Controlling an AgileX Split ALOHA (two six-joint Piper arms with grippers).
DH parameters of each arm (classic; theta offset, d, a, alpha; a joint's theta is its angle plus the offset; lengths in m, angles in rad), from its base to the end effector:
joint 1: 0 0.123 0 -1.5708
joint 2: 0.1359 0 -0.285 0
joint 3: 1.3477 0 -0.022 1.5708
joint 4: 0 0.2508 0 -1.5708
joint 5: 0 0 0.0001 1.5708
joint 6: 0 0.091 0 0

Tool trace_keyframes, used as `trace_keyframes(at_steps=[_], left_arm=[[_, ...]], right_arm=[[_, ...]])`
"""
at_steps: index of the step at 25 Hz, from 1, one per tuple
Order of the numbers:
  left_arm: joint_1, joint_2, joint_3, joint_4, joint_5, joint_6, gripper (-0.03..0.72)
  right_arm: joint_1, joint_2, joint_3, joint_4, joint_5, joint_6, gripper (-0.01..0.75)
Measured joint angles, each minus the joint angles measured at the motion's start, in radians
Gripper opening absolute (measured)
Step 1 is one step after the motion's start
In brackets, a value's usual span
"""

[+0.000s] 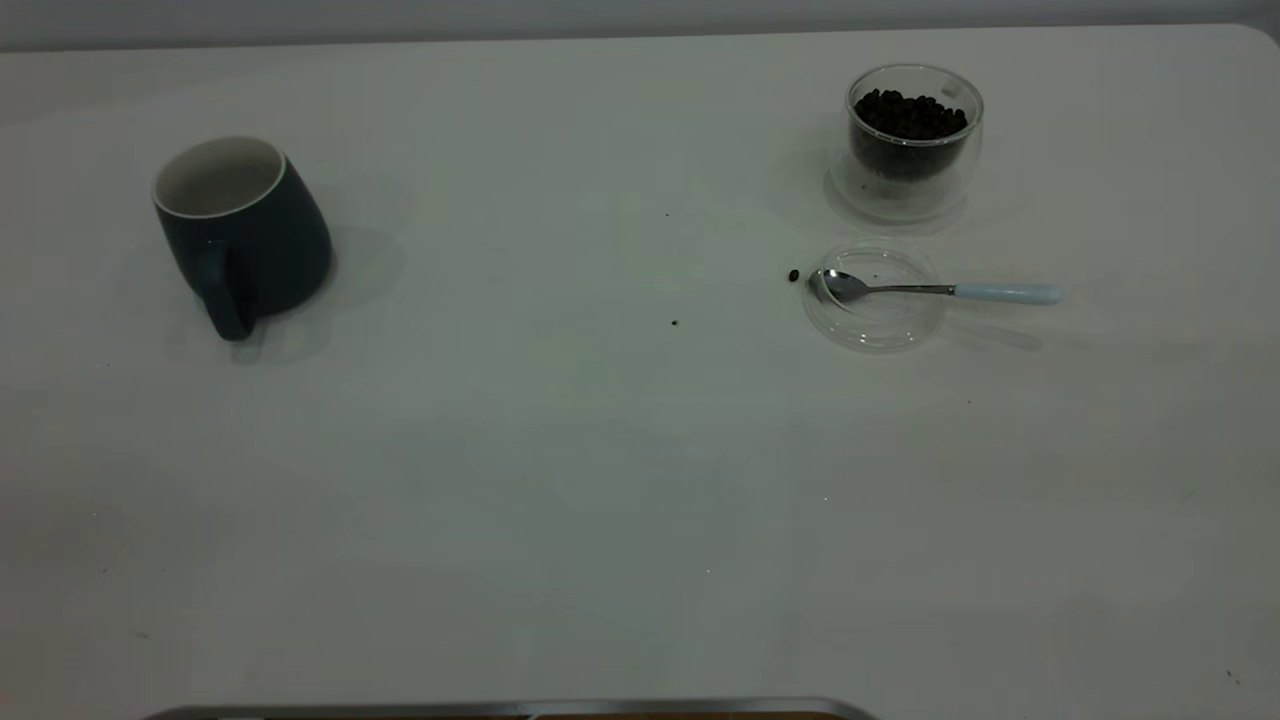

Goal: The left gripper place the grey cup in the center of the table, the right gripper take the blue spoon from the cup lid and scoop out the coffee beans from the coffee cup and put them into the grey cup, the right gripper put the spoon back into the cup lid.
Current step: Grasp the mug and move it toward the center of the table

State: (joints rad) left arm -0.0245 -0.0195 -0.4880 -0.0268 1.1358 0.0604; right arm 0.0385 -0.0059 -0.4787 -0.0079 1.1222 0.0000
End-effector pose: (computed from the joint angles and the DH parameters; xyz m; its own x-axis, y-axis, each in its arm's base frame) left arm -0.0098 -0.0020 0.2679 -0.5120 0.0616 -0.8568 0.0705 0.9971 0.0296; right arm -0.0061 -0.0009 0.2665 -0.5225 -0.0236 -0.8523 -0.0342 0.9994 -0.0066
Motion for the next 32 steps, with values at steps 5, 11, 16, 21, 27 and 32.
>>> trace_keyframes(at_steps=[5,11,16,21,27,32], left_arm=[[-0.004,0.005,-0.009,-0.002,-0.005,0.0,0.567],[-0.016,0.21,-0.104,-0.001,-0.09,0.0,0.567],[-0.016,0.535,-0.202,0.001,-0.194,0.028,0.567],[-0.016,0.893,-0.314,0.033,-0.316,0.119,0.567],[-0.016,1.324,-0.466,0.041,-0.405,0.298,0.567],[-0.016,1.671,-0.672,0.084,-0.423,0.412,0.567]], right_arm=[[0.0,0.0,0.0,0.0,0.0,0.0,0.423],[0.0,0.0,0.0,0.0,0.0,0.0,0.377],[0.0,0.0,0.0,0.0,0.0,0.0,0.343],[0.0,0.0,0.0,0.0,0.0,0.0,0.31],[0.0,0.0,0.0,0.0,0.0,0.0,0.268],[0.0,0.0,0.0,0.0,0.0,0.0,0.24]])
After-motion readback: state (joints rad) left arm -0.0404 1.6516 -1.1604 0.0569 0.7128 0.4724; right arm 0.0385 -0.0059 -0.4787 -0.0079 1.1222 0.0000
